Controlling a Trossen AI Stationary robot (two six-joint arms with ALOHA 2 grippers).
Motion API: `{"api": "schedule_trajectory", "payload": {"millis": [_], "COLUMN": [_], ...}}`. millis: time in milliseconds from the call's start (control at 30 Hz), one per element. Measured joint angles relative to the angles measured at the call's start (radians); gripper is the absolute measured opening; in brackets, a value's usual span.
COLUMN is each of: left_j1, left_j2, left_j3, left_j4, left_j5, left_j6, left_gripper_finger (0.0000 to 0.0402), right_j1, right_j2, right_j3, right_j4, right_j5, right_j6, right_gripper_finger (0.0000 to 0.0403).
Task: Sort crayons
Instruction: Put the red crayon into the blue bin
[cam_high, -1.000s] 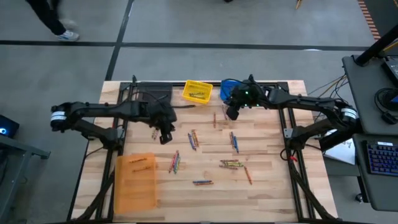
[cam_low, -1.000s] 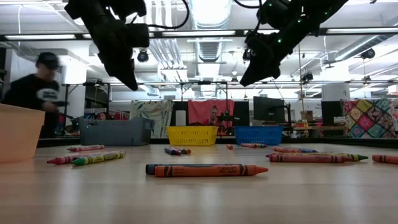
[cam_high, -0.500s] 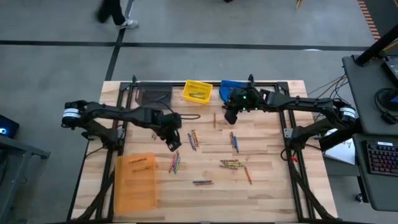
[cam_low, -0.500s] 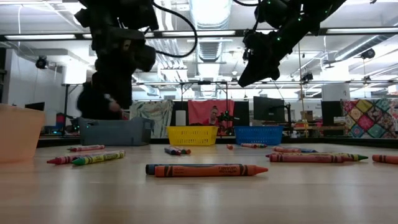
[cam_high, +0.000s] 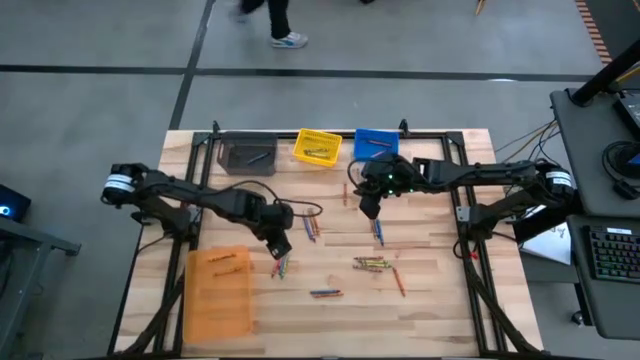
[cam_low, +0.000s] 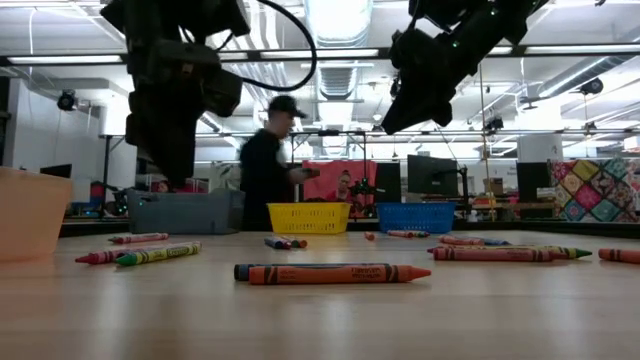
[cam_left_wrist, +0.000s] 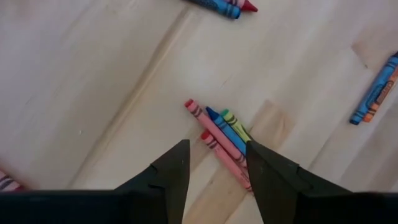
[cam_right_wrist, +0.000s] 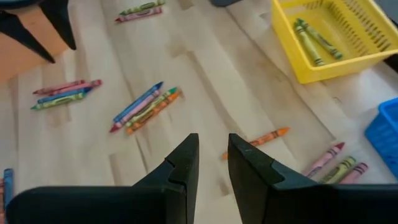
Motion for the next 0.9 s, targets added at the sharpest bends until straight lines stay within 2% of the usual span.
{"api": "schedule_trajectory", "payload": {"millis": [267,500,900], "left_j1": [-0.036,-0.043,-0.063], "left_j2": [0.01,0.077,0.119], "left_j3": [-0.008,-0.008,-0.014], "left_j4": [0.004,0.006,0.037], "left_j5": [-0.074,-0.076,-0.076], "left_j6": [-0.044,-0.042,-0.052], "left_gripper_finger": [0.0131,0.013,0.0129], "right_j1": [0.012,0.012,0.012], "right_j2": [0.0,0.0,0.0], "right_j3": [0.001,0.001,0.002], "right_j4": [0.003,0.013,0.025], "right_j5": [0.003,0.01,0.027], "right_j6": [-0.001,-0.002,-0.003], "right_gripper_finger": [0.007,0.0074,0.0069]}}
